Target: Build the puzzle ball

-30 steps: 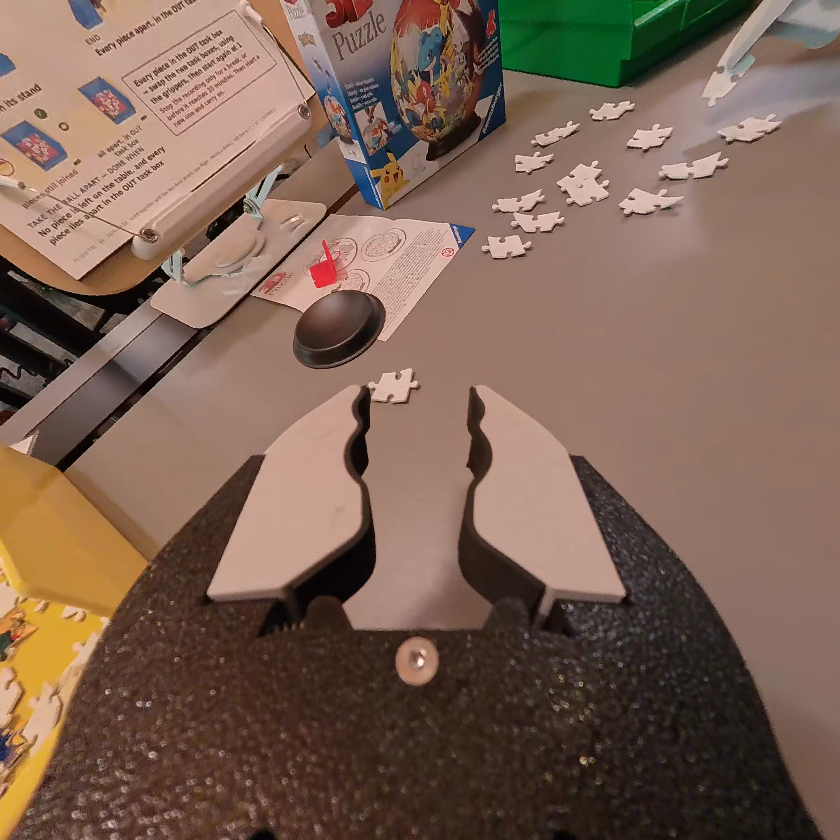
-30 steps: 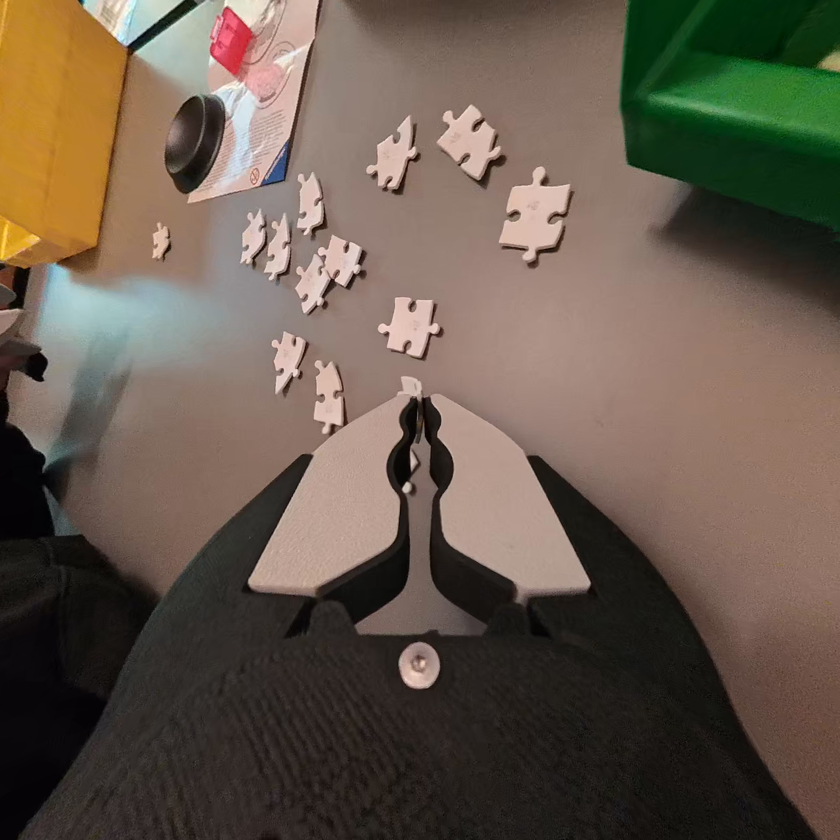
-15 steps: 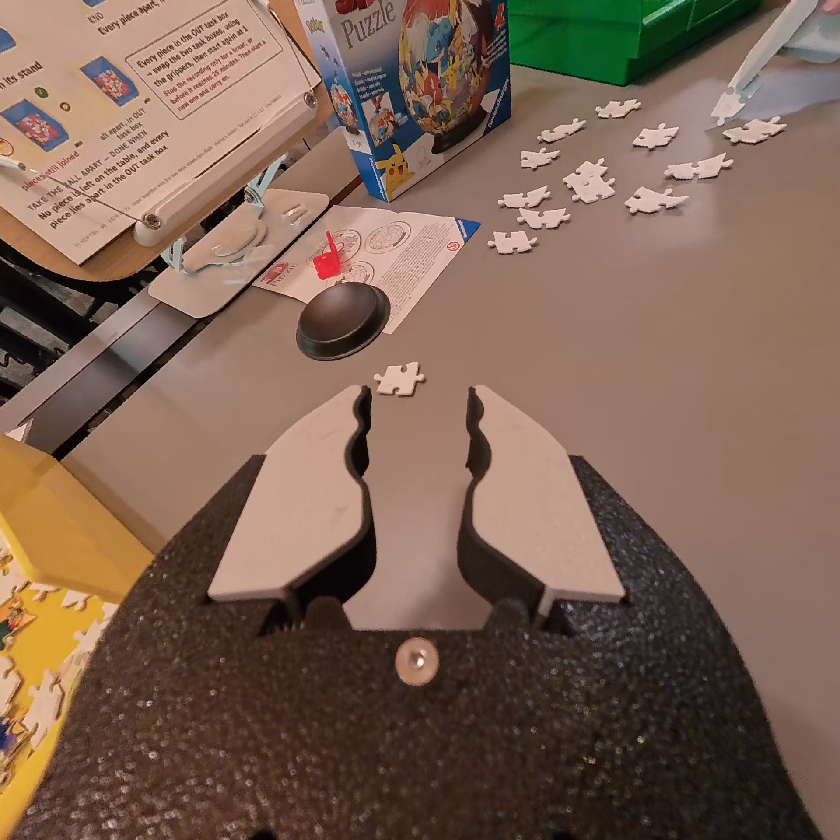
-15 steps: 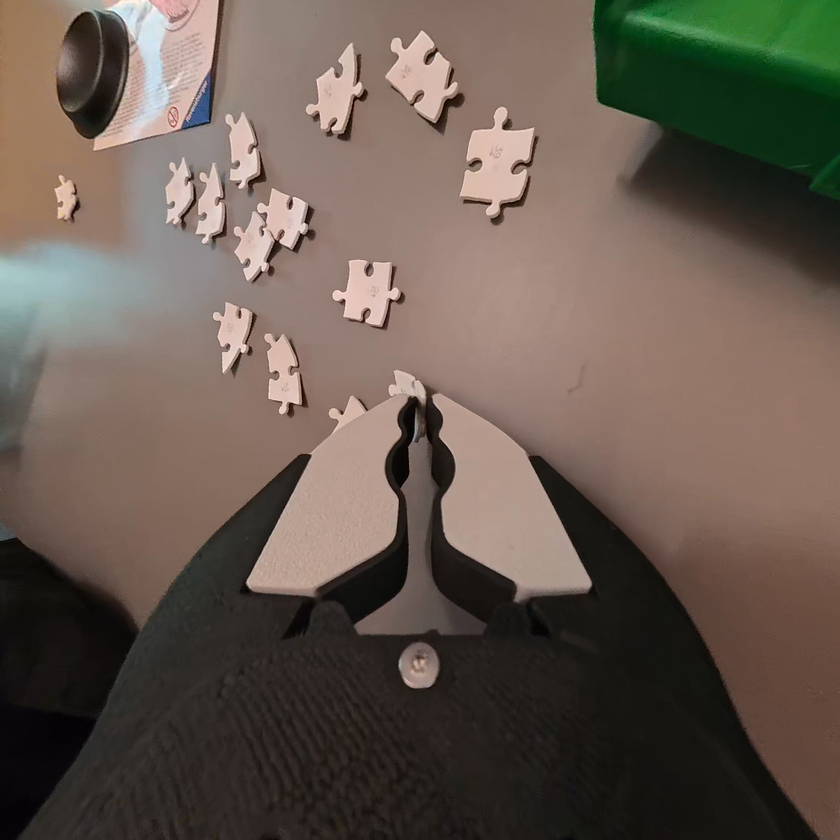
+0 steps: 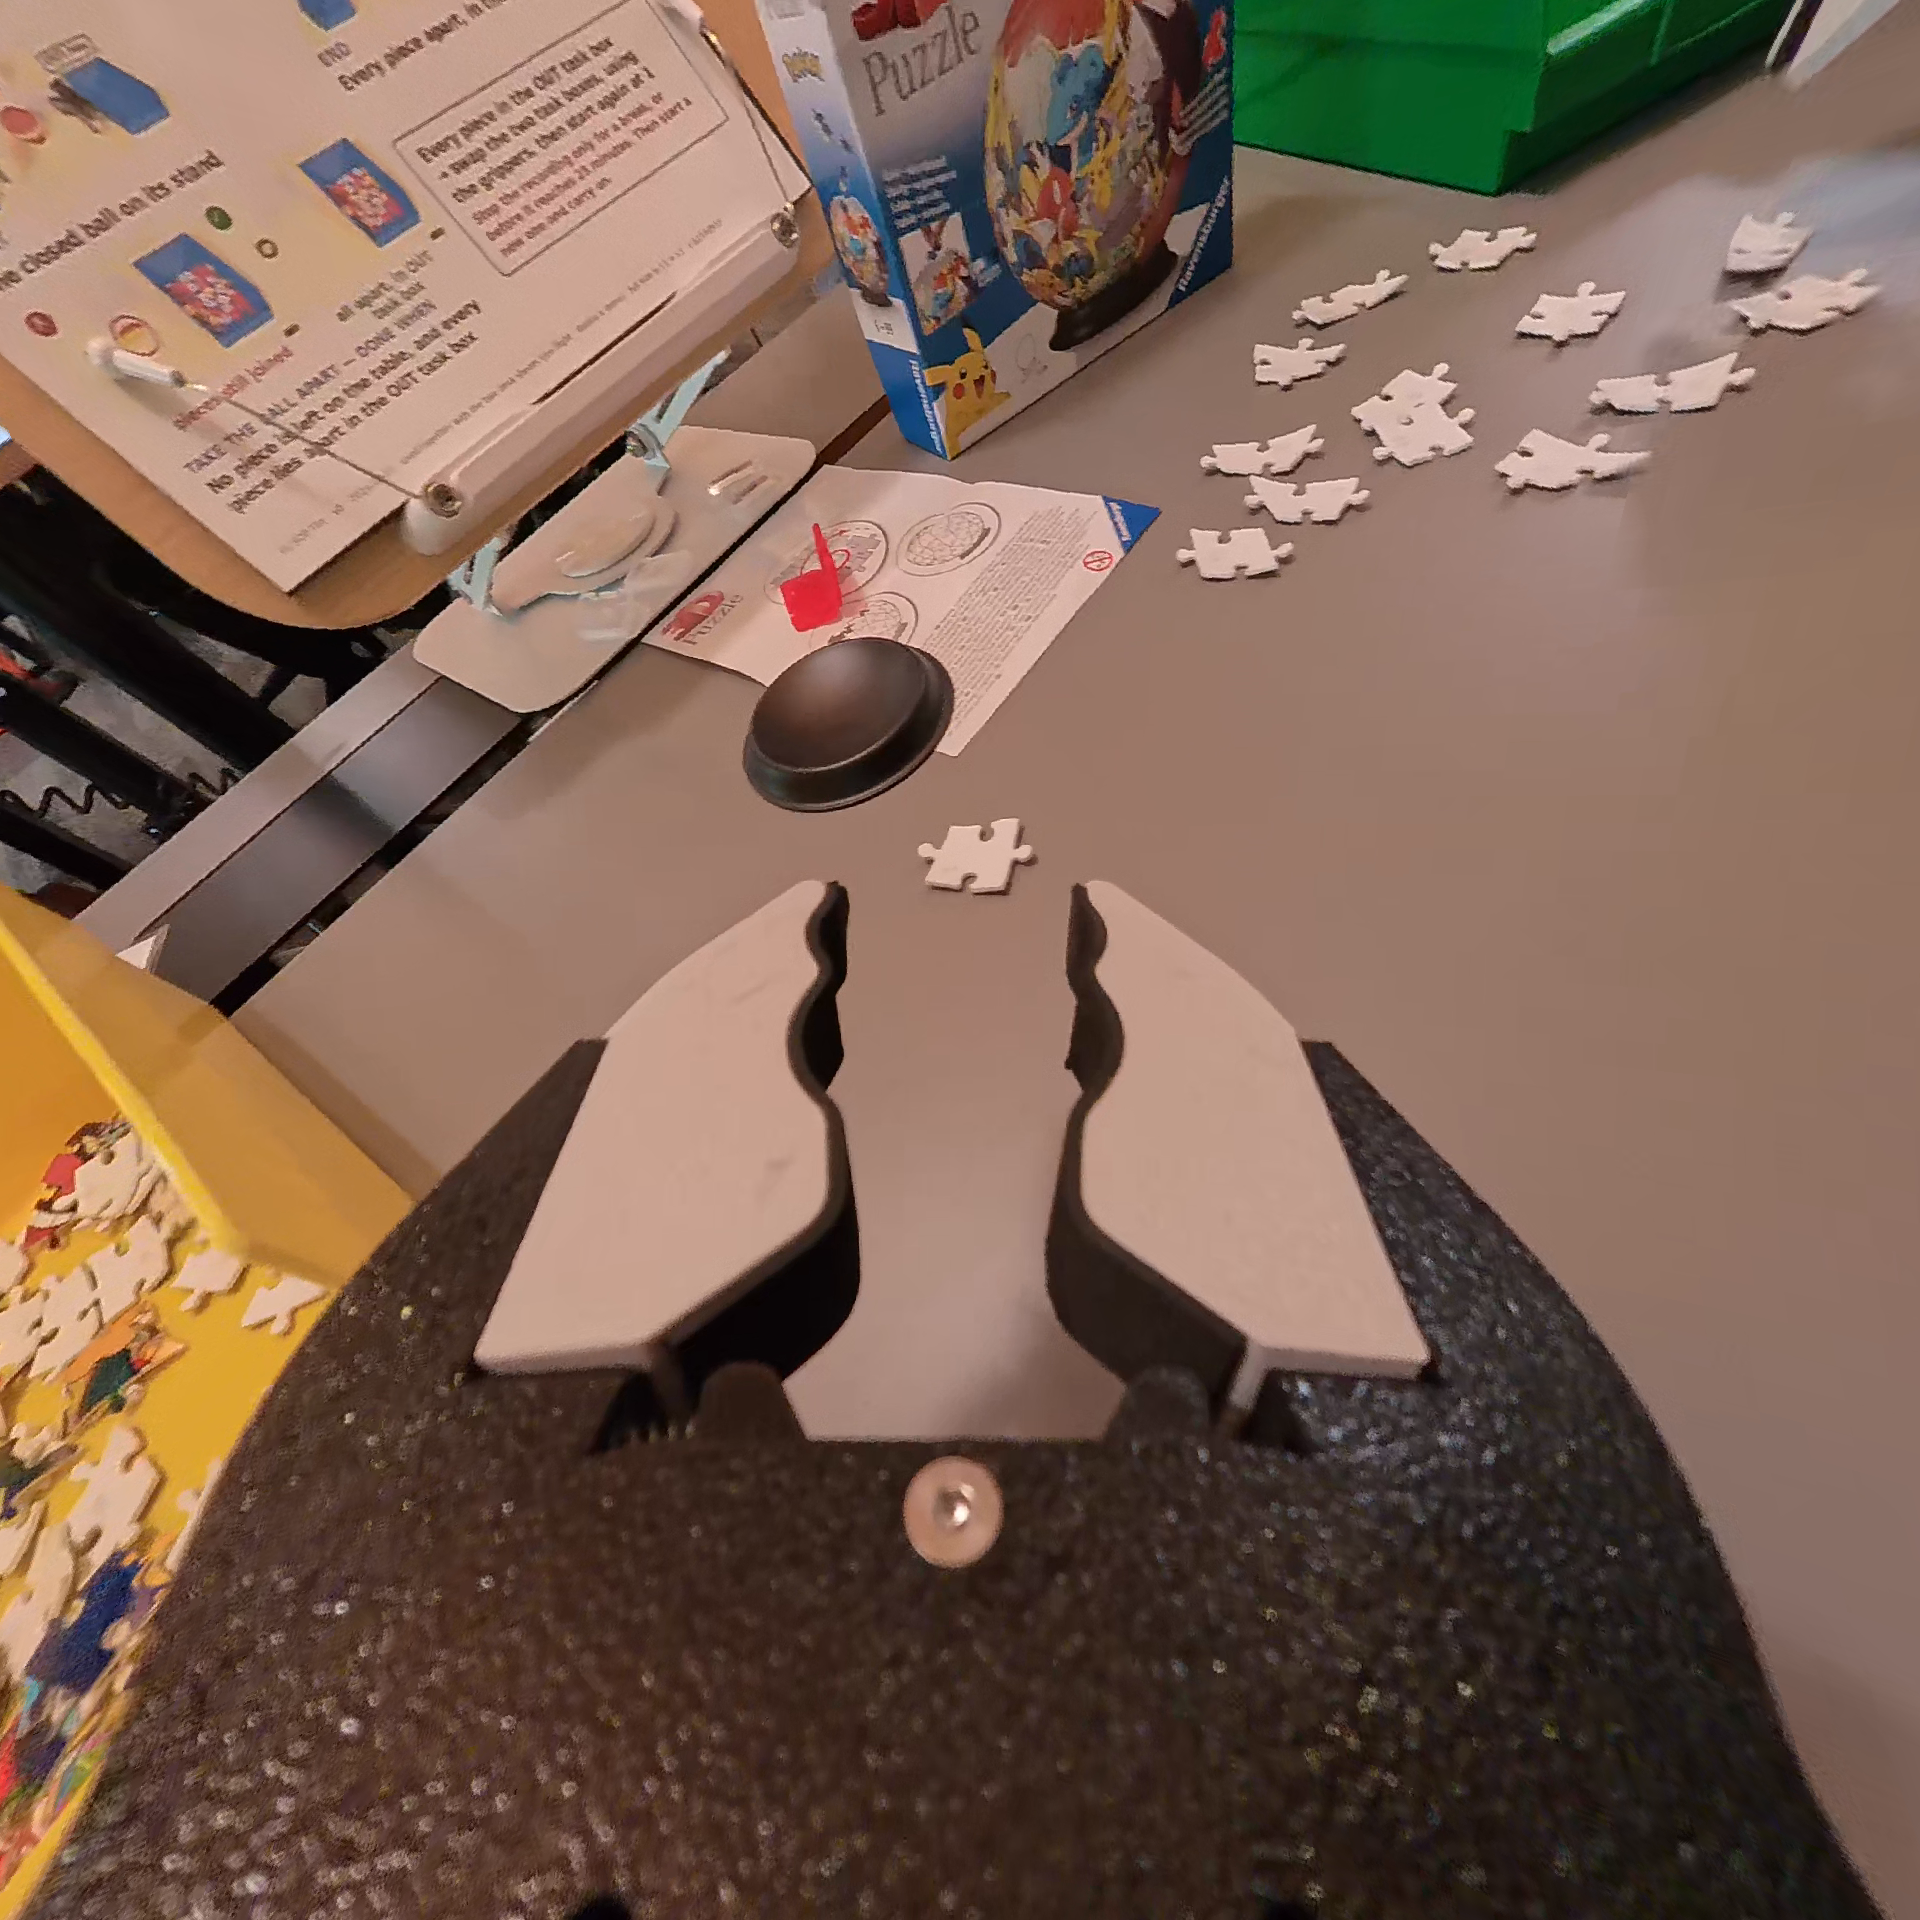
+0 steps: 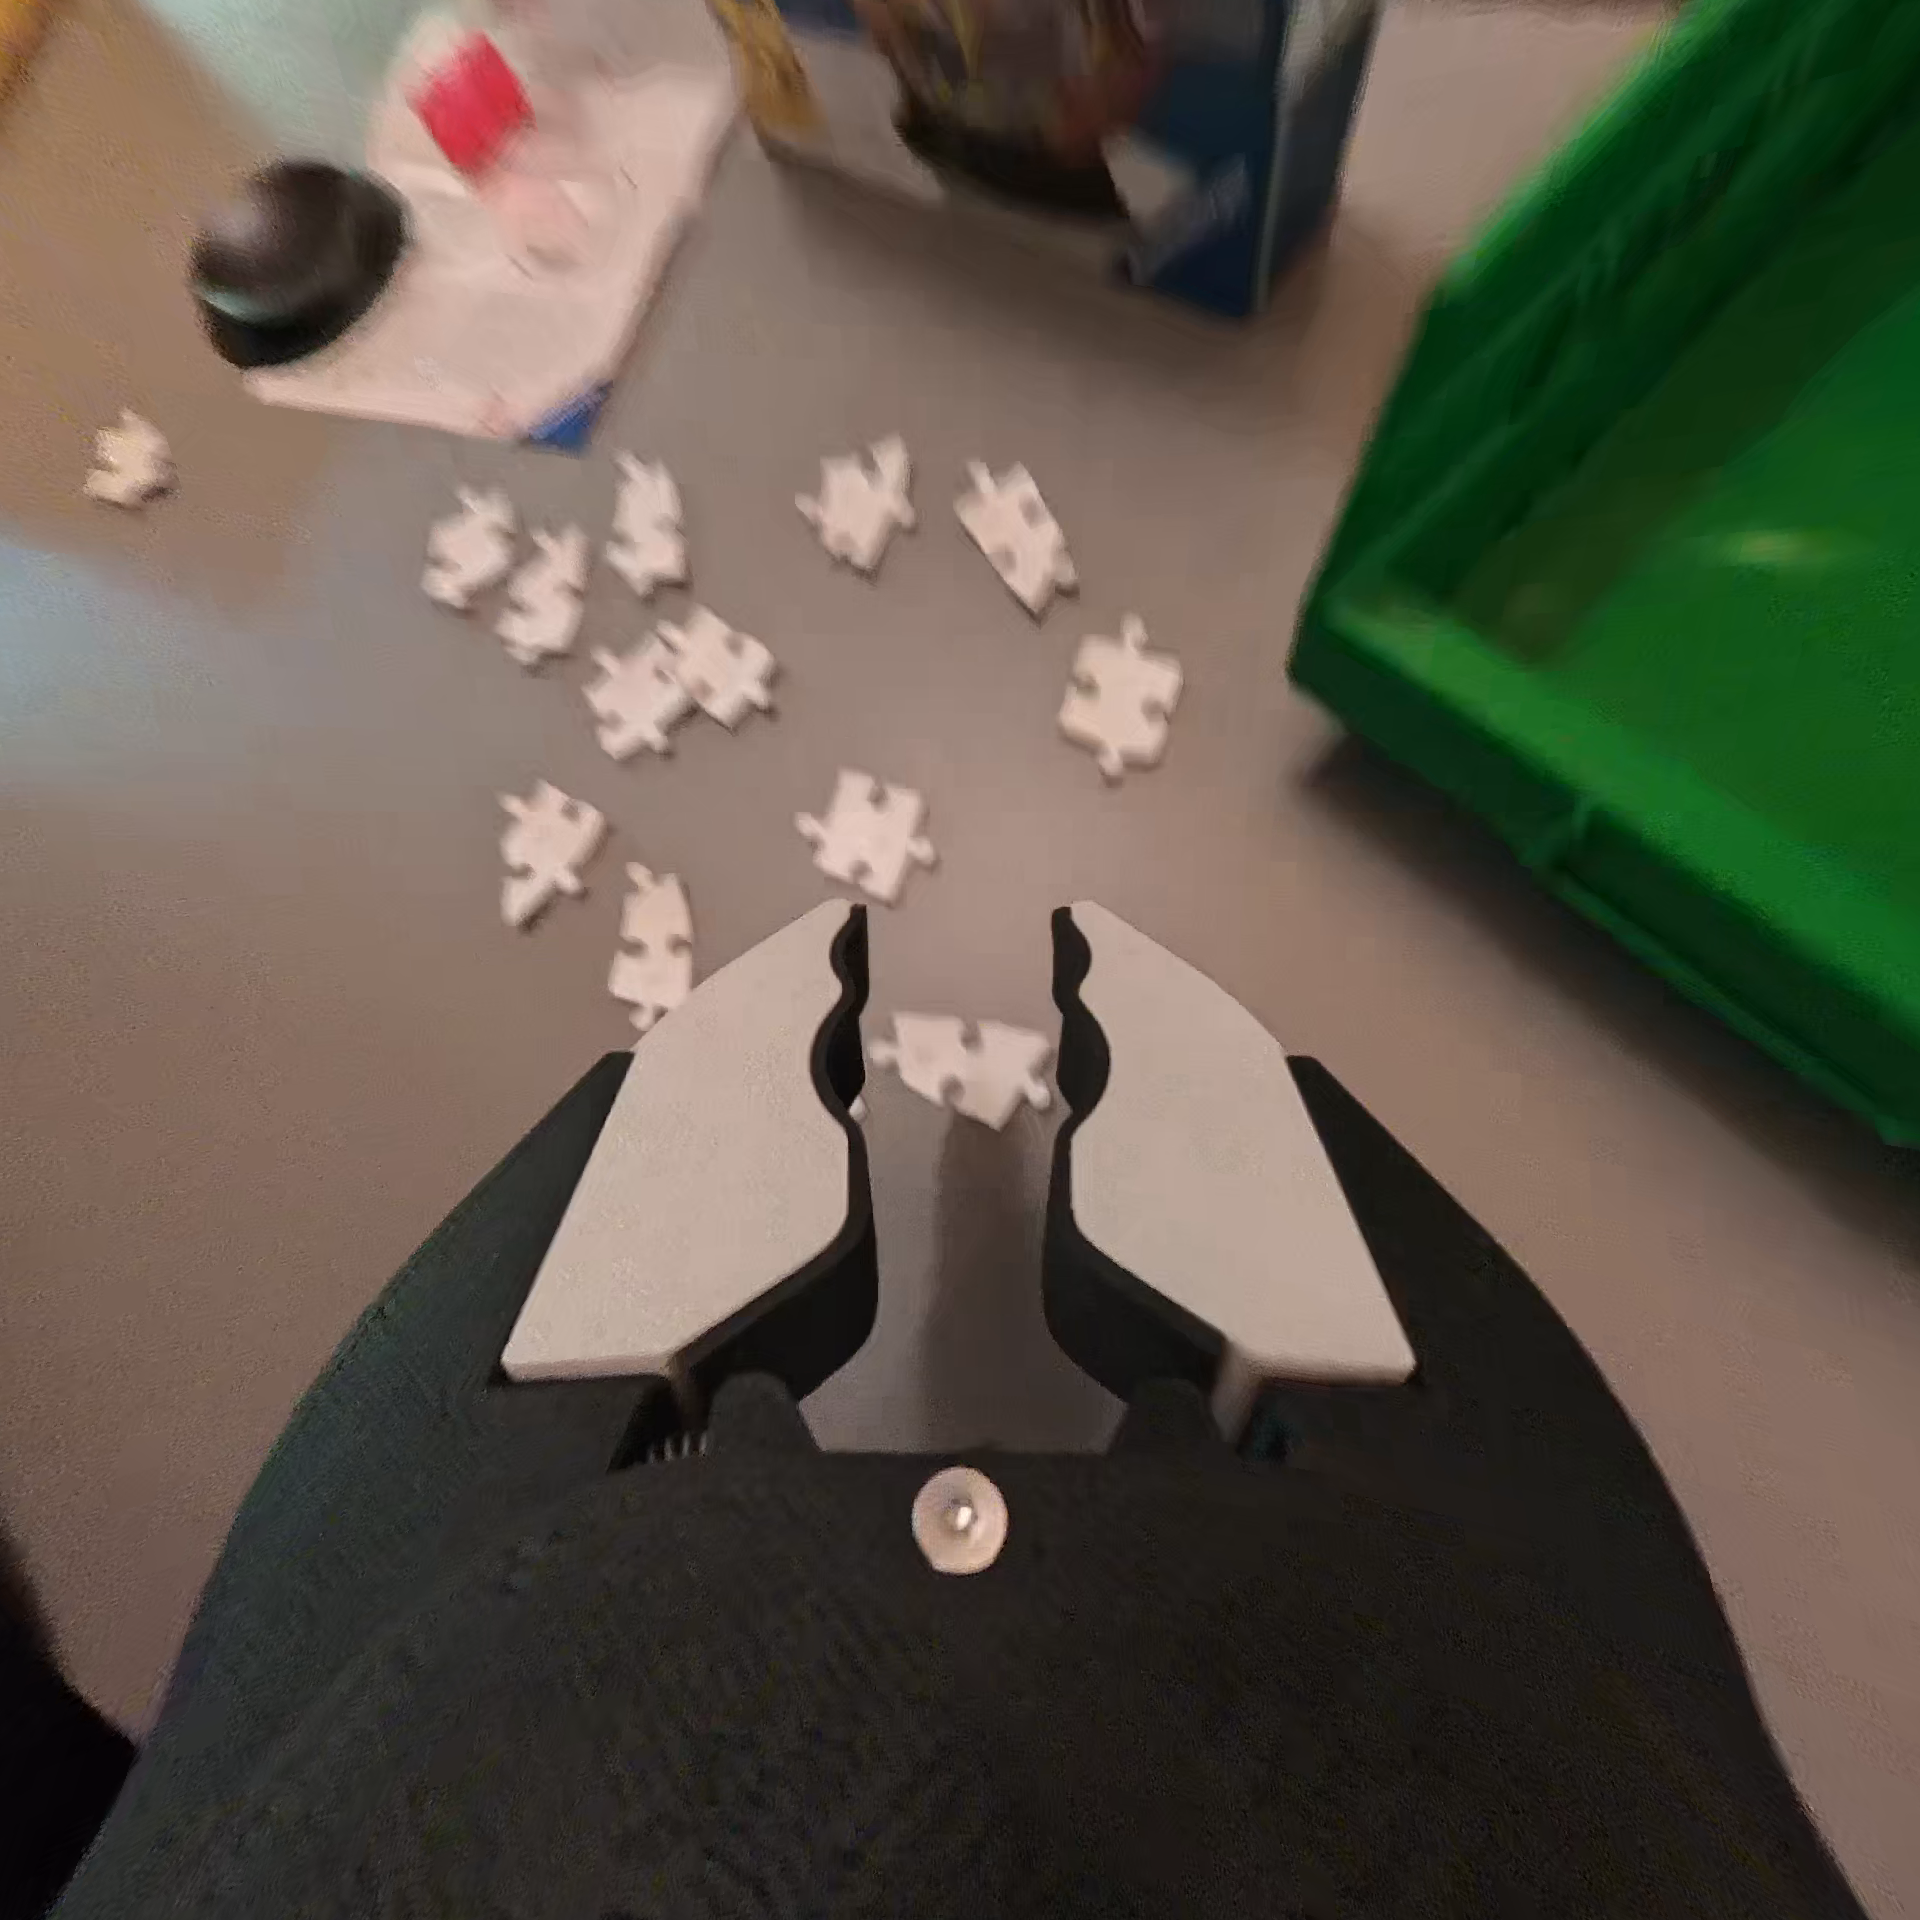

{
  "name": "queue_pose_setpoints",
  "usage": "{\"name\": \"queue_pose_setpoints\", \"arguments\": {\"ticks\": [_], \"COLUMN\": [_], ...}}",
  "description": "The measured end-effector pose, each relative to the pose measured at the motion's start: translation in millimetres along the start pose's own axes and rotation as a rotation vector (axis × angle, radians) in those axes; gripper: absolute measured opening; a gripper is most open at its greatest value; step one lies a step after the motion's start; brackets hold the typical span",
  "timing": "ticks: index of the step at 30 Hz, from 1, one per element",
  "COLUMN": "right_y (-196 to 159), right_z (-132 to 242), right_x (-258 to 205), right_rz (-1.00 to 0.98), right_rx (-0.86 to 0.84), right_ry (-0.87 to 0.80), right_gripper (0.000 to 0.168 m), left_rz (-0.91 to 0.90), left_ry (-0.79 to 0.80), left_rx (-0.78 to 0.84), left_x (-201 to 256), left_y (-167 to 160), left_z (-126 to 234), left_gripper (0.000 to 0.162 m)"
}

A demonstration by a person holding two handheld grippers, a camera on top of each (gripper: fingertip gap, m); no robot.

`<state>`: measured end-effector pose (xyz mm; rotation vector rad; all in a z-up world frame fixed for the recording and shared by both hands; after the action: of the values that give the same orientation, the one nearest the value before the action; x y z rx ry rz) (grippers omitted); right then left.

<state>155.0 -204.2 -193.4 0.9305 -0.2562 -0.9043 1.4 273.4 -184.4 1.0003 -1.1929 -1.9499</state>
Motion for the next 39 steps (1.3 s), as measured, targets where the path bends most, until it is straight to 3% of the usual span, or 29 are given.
{"name": "queue_pose_setpoints", "arguments": {"ticks": [6,11,16,23,27,34,39], "right_y": [64.0,120.6,153.6,155.7,153.0,151.4,149.1], "right_z": [-13.4,-43.6,-72.0,-91.5,-84.7,-80.6,-80.4], "right_x": [-60.6,-120.0,-164.9,-179.1,-172.0,-159.6,-154.5], "right_rz": [0.263,0.476,0.536,0.651,0.657,0.661,0.663], "right_rx": [0.356,0.522,0.583,0.549,0.555,0.534,0.519], "right_ry": [0.156,0.257,0.362,0.329,0.326,0.284,0.279], "right_gripper": [0.034,0.048,0.057,0.058,0.055,0.054,0.054], "left_rz": [0.038,0.053,0.109,0.24,0.242,0.102,0.166], "left_ry": [0.133,0.332,0.442,0.44,0.359,0.152,0.048], "left_rx": [0.003,-0.057,-0.315,-0.686,-0.783,-0.94,-0.92], "left_x": [-33.1,-77.4,-135.8,-215.9,-237.3,-254.4,-263.7], "left_y": [1.0,6.2,-4.0,-25.6,-39.6,-86.2,-112.8], "left_z": [13.8,40.6,80.6,120.0,98.8,16.0,-25.1], "left_gripper": [0.041,0.042,0.043,0.053,0.057,0.055,0.047]}}
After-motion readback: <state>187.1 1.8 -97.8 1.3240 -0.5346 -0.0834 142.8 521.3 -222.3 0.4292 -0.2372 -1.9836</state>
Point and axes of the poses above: each gripper's, where its closed fingertips meet, z back along the fingers, y out of its top, x = y × z across the jaws, the point moved 8 cm from there along z, back along the fingers, and after that the axes turned 7 degrees about x, right-handed, at the moved point
